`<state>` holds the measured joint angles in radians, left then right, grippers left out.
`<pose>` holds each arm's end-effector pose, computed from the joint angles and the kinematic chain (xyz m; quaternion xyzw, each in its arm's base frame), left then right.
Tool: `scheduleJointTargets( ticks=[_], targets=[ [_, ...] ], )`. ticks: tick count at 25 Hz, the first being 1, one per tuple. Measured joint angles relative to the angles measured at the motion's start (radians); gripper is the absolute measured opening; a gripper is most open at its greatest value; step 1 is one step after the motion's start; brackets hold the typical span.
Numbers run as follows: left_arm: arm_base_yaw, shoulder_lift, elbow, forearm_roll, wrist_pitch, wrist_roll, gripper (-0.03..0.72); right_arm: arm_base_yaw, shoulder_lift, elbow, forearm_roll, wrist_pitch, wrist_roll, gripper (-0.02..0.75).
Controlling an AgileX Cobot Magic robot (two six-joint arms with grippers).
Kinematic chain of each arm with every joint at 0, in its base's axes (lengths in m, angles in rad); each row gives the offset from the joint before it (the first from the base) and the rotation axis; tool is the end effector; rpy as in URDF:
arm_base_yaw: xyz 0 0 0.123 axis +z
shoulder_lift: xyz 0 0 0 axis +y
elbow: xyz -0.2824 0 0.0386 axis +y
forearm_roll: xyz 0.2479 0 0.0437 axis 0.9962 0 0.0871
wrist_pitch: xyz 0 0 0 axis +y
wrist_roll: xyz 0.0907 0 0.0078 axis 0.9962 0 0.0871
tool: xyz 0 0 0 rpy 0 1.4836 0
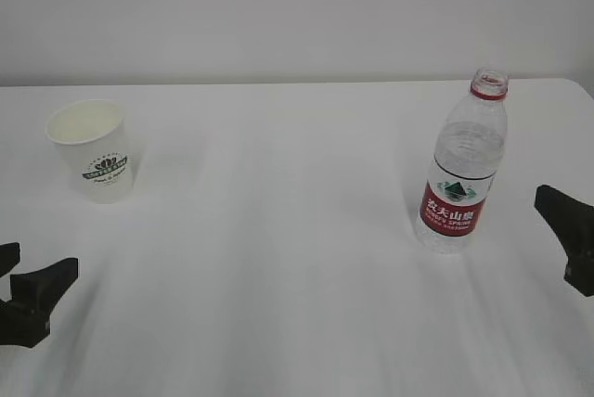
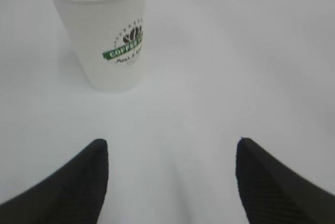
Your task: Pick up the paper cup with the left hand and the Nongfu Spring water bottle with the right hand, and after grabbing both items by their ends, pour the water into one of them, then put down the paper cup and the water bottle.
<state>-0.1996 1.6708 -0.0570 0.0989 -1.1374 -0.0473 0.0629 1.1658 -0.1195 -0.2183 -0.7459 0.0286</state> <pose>0.1781 -0.0444 0.1159 0.1052 0.8239 -0.0940 0.5489 0.1727 0.0243 0.1848 -0.1219 0.7717 0.0358 0.6231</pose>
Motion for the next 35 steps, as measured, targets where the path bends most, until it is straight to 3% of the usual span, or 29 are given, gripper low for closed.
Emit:
scheduleJointTargets(
  ticks=[21,32,35],
  targets=[
    [0.000,0.056,-0.025,0.014,-0.007,-0.002,0.544,0.000,0.397,0.000,-0.040,-0.374,0.002,0.536],
    [0.000,0.056,-0.025,0.014,-0.007,-0.002,0.542,0.000,0.496,-0.006,-0.040,-0.389,0.002,0.536],
    [0.000,0.056,-0.025,0.014,-0.007,-0.002,0.571,0.000,0.497,-0.006,-0.040,-0.391,0.002,0.536]
  ],
)
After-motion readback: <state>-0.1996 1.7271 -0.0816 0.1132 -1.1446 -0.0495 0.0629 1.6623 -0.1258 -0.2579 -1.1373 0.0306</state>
